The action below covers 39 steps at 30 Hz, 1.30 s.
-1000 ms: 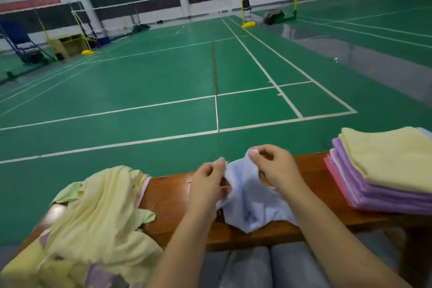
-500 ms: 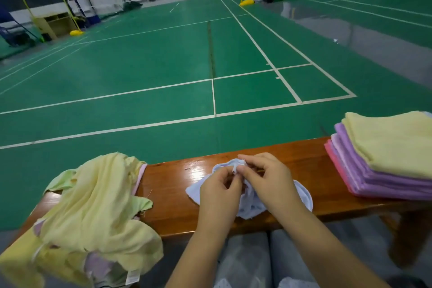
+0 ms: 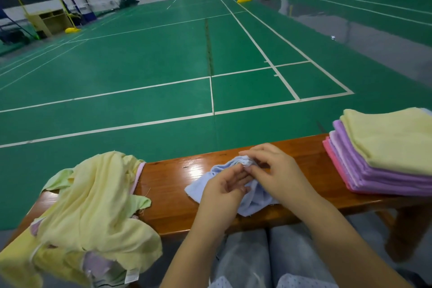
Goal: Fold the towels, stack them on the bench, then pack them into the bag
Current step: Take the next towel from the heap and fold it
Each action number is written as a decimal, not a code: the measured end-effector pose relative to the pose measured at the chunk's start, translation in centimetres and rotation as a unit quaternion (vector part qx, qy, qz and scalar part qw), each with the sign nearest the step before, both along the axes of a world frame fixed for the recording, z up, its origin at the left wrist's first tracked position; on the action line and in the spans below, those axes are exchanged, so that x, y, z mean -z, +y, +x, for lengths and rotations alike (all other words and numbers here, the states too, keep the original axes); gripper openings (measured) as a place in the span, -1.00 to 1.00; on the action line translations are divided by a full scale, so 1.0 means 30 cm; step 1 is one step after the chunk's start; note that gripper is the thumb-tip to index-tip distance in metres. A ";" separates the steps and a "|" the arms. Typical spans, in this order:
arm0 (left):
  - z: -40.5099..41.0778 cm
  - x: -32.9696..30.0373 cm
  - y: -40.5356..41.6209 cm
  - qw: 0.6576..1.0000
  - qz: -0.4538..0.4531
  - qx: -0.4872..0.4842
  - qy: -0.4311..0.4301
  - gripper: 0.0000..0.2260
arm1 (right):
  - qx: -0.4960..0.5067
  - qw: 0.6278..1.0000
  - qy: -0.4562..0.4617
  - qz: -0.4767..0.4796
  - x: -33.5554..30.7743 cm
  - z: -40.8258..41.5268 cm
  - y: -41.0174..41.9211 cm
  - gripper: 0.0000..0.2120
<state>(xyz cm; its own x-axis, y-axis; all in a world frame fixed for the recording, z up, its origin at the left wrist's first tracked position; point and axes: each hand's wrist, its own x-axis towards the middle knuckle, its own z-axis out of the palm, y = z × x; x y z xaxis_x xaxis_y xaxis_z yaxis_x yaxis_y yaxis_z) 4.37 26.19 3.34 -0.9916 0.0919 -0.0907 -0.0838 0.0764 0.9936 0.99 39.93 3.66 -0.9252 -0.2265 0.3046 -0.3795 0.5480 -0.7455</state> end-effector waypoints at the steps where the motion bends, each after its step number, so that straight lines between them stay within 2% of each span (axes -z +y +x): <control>1: 0.003 0.004 -0.004 1.000 -0.008 0.019 0.018 -0.63 | -0.001 1.000 0.001 -0.006 -0.001 -0.002 0.008 -0.75; 3: 0.003 0.042 -0.027 0.991 -0.093 0.004 0.096 -0.67 | -0.006 0.999 -0.025 -0.042 -0.005 0.000 0.022 -0.80; 5: -0.014 0.093 -0.071 0.943 -0.251 -0.088 0.200 -0.76 | -0.029 0.993 -0.078 -0.088 -0.016 0.011 0.033 -0.83; 6: -0.026 0.114 -0.094 0.913 -0.312 -0.127 0.229 -0.71 | -0.042 0.989 -0.100 -0.103 -0.021 0.016 0.038 -0.84; 8: -0.058 0.157 -0.137 0.890 -0.370 -0.143 0.225 -0.47 | -0.060 0.984 -0.125 -0.114 -0.033 0.025 0.048 -0.83; 10: -0.094 0.179 -0.166 0.897 -0.388 -0.078 0.195 -0.26 | -0.069 0.982 -0.130 -0.115 -0.048 0.030 0.053 -0.83; 11: -0.113 0.190 -0.176 0.901 -0.392 -0.039 0.182 -0.23 | -0.071 0.981 -0.131 -0.122 -0.054 0.032 0.055 -0.83; 13: -0.144 0.196 -0.182 0.910 -0.377 0.010 0.174 -0.30 | -0.070 0.977 -0.134 -0.150 -0.067 0.034 0.062 -0.82; 16: -0.179 0.188 -0.196 0.926 -0.338 0.016 0.165 -0.71 | -0.068 0.971 -0.137 -0.185 -0.080 0.030 0.084 -0.82; 18: -0.187 0.165 -0.209 0.931 -0.322 0.009 0.170 -0.87 | -0.050 0.970 -0.134 -0.198 -0.082 0.022 0.107 -0.82; 21: -0.197 0.100 -0.233 0.948 -0.264 -0.009 0.176 -0.84 | -0.008 0.971 -0.118 -0.207 -0.084 0.000 0.150 -0.83; 24: -0.219 0.001 -0.251 0.971 -0.165 -0.005 0.170 -0.83 | 0.025 0.987 -0.079 -0.141 -0.110 -0.033 0.184 -0.84; 26: -0.235 -0.089 -0.248 0.972 -0.129 0.003 0.198 -0.98 | 0.037 0.993 -0.043 -0.099 -0.159 -0.061 0.199 -0.84; 31: -0.238 -0.302 -0.210 0.944 -0.039 -0.026 0.326 -0.99 | 0.015 0.991 0.030 -0.133 -0.360 -0.089 0.228 -0.82; 33: -0.227 -0.336 -0.197 0.928 -0.033 -0.051 0.367 -0.96 | 0.010 0.991 0.057 -0.121 -0.408 -0.082 0.236 -0.82; 36: -0.217 -0.330 -0.183 0.929 -0.046 -0.076 0.359 -0.92 | 0.020 0.995 0.064 -0.075 -0.417 -0.076 0.236 -0.83; 39: -0.185 -0.318 -0.176 0.935 -0.038 -0.080 0.342 -0.92 | 0.000 0.991 0.026 -0.128 -0.396 -0.050 0.237 -0.82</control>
